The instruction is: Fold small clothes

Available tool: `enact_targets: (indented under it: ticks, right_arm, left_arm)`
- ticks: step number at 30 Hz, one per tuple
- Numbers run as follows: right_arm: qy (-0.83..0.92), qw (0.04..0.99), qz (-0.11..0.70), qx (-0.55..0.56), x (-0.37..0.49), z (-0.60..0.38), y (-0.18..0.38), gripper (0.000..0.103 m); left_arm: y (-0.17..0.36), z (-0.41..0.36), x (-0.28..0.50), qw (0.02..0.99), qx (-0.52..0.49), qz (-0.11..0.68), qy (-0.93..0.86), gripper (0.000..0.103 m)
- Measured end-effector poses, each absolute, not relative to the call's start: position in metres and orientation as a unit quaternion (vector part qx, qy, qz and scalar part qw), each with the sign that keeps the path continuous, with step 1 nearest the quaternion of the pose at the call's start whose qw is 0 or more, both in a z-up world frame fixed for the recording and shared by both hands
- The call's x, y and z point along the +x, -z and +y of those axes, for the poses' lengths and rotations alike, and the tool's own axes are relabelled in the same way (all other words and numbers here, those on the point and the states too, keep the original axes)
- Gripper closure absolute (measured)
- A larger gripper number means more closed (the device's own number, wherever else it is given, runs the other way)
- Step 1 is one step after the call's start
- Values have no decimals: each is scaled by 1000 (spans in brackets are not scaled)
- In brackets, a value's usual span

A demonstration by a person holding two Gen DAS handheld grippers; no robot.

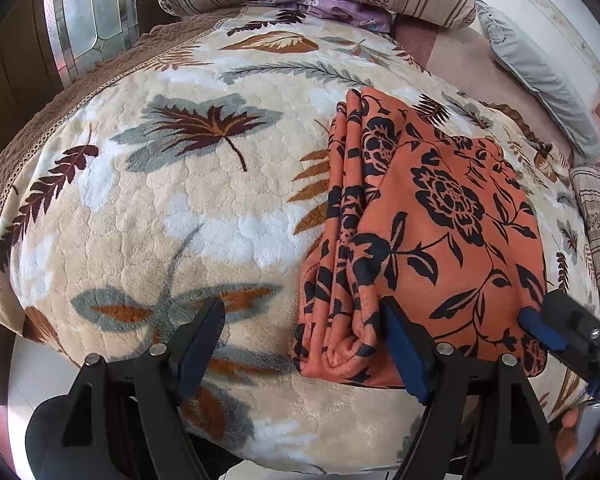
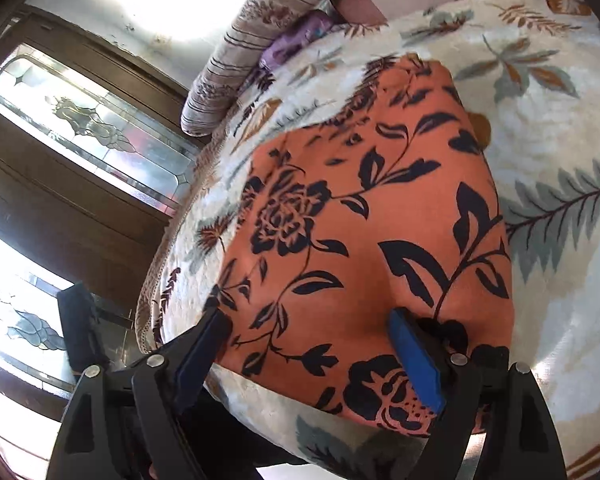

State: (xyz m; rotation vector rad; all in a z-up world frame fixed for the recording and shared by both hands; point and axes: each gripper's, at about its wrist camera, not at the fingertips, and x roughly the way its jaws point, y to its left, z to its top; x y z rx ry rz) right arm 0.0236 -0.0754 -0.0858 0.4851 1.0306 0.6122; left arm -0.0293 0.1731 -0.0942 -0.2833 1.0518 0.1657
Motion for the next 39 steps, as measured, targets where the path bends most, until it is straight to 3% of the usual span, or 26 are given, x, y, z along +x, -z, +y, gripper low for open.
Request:
enact_targets:
  ticks: [12, 20, 28, 29, 30, 31, 32, 34, 39]
  right_arm:
    - [-296, 800, 471, 228, 19, -83, 77, 17]
    - [-237, 822, 433, 284, 42, -156, 62, 17]
    - [-242, 774, 499, 306, 105, -156, 104, 17]
    - [-246, 766, 513, 300, 109, -148, 111, 19]
    - [-255, 759, 524, 290, 112, -139, 116, 40]
    - [-260, 765, 530, 257, 112, -129, 117, 49]
    - [-255, 779, 531, 215, 111, -119, 114, 53]
    - [-260, 790, 526, 179, 108, -112, 105, 61]
    - [-277, 827, 479, 97, 102, -103, 60, 67]
  left_arm:
    - [83, 174, -27, 858, -140, 488, -76, 24]
    - [61, 181, 10, 870, -181, 459, -28, 20]
    - [111, 170, 53, 836, -168, 522, -2, 20]
    - [113, 171, 52, 837, -175, 519, -1, 19]
    - [114, 172, 51, 838, -178, 517, 1, 19]
    - [114, 172, 51, 838, -176, 517, 3, 20]
    - [113, 172, 51, 837, -175, 518, 4, 22]
    - [112, 169, 51, 837, -184, 514, 36, 48]
    - [94, 146, 54, 860, -146, 488, 17, 66]
